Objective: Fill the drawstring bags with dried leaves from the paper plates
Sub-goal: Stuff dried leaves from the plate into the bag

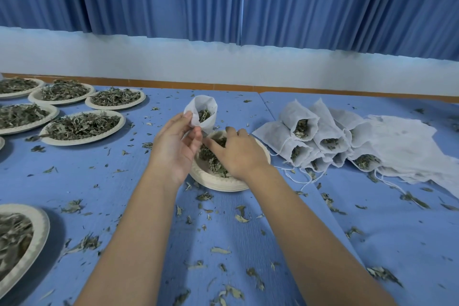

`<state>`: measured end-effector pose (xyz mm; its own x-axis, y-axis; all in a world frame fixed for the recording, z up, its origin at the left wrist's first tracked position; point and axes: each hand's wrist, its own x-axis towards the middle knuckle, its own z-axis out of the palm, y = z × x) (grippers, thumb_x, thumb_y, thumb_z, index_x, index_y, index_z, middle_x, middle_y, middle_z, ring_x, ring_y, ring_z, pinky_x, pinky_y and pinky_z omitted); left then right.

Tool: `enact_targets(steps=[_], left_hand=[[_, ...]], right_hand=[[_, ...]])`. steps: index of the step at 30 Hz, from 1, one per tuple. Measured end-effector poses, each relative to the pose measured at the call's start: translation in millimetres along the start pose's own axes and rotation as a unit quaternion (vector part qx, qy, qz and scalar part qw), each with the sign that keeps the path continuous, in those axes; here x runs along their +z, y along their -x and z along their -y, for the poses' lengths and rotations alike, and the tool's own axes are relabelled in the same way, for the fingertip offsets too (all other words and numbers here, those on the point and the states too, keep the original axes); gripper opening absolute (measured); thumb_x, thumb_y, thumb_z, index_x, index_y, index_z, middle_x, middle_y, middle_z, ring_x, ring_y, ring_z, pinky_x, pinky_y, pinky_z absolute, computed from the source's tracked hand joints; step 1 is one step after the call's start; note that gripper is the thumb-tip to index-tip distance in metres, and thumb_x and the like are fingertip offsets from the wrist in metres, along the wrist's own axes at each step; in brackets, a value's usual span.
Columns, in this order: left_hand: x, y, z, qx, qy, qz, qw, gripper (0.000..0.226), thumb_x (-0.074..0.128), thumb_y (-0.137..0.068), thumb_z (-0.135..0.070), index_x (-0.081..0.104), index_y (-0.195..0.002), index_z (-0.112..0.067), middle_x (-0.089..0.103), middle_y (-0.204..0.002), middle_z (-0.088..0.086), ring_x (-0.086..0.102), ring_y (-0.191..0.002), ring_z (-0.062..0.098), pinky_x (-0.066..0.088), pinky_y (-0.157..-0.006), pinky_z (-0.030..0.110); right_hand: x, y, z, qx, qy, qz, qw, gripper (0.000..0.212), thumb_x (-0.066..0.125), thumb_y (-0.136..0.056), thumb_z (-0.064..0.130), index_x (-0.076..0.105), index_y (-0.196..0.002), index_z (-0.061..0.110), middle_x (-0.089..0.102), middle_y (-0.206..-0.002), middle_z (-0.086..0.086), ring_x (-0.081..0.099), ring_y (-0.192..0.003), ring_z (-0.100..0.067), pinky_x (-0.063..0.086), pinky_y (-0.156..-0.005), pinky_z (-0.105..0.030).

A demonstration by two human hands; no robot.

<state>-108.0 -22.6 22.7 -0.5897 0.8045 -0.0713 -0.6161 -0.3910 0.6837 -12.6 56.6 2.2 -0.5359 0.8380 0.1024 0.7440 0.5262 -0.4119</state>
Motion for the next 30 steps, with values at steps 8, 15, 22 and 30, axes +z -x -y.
enact_targets(steps=[8,15,22,30], left_hand=[[-1,0,0,-0.003,0.009,-0.007,1.0,0.004,0.06,-0.091,-0.009,0.061,-0.087,-0.01,0.064,-0.076,0.001,0.058,-0.052,0.005,0.049,-0.053,0.011],[-1,0,-2,0.008,0.021,-0.005,1.0,0.009,0.058,-0.092,-0.008,0.06,-0.083,-0.01,0.066,-0.068,-0.002,0.059,-0.051,0.005,0.049,-0.055,0.012],[-1,-2,3,0.053,-0.071,0.011,0.996,0.013,0.055,-0.094,-0.009,0.057,-0.083,-0.014,0.065,-0.07,-0.004,0.057,-0.063,0.007,0.05,-0.06,0.016],[-5,-7,19,0.097,-0.209,-0.03,0.973,0.017,0.052,-0.096,-0.009,0.054,-0.082,-0.017,0.061,-0.078,-0.003,0.058,-0.063,0.002,0.048,-0.073,0.021]], right_hand=[[8,-2,14,-0.067,0.068,-0.008,0.995,0.044,0.046,-0.093,0.052,0.06,-0.122,0.022,0.054,-0.118,-0.008,0.053,-0.11,-0.028,0.038,-0.073,-0.033],[6,4,12,-0.103,0.069,-0.026,0.992,0.021,0.054,-0.094,0.02,0.071,-0.102,0.012,0.066,-0.097,-0.012,0.059,-0.092,-0.029,0.04,-0.065,-0.032],[4,6,1,-0.099,0.031,-0.064,0.993,0.022,0.052,-0.087,0.001,0.074,-0.091,0.004,0.069,-0.088,-0.015,0.057,-0.076,-0.025,0.047,-0.064,-0.034],[-21,3,-22,0.1,-0.514,-0.137,0.841,0.008,0.075,-0.08,0.011,0.074,-0.088,0.013,0.074,-0.092,-0.005,0.07,-0.087,-0.021,0.055,-0.081,-0.027]])
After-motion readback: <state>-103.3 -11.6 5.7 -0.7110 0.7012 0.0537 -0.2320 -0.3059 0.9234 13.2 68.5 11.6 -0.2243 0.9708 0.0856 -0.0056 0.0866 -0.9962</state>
